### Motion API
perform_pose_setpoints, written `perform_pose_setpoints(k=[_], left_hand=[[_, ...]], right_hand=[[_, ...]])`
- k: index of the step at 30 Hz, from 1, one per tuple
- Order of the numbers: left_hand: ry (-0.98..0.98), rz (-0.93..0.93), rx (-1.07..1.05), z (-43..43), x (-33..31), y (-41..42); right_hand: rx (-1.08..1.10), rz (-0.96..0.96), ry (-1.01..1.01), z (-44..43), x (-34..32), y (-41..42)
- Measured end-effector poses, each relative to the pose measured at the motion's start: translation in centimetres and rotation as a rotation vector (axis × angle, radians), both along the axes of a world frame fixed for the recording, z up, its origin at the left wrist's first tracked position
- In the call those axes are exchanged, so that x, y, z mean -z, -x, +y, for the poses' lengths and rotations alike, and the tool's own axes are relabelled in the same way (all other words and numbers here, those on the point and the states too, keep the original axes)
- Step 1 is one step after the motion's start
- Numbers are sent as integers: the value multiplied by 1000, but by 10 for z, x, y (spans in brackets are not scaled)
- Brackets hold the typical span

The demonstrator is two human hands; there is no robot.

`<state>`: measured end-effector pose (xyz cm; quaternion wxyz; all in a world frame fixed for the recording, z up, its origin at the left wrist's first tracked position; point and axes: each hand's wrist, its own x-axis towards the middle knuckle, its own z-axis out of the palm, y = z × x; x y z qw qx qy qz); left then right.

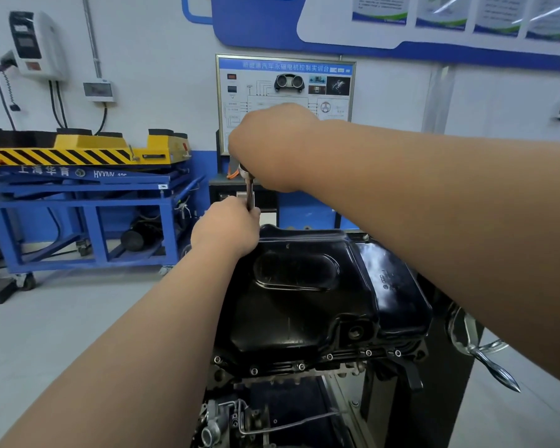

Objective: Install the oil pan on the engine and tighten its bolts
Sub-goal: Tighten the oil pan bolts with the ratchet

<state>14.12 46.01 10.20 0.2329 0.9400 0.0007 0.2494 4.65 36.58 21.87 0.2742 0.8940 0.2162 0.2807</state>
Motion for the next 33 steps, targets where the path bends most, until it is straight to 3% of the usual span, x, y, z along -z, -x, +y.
perform_pose_setpoints(k=[3,10,19,21,26,33], left_hand=[[10,-1,-6,-1,1,1],[-2,-62,-6,-2,3,2],[-5,-25,-14,-1,2,-1],[-8,-24,-15,0,3,-1],[-73,-22,-14,-2,3,-3],[-13,104,64,1,-2,-11]], right_hand=[[-45,-35,-47,0,0,-10],[-30,139,-257,-5,8,-18],[-95,-87,1,5,6,-15],[-103,-114,-27,2,7,-18],[-39,76,-281,-2,15,-24],[-77,-39,-62,3,6,-18]])
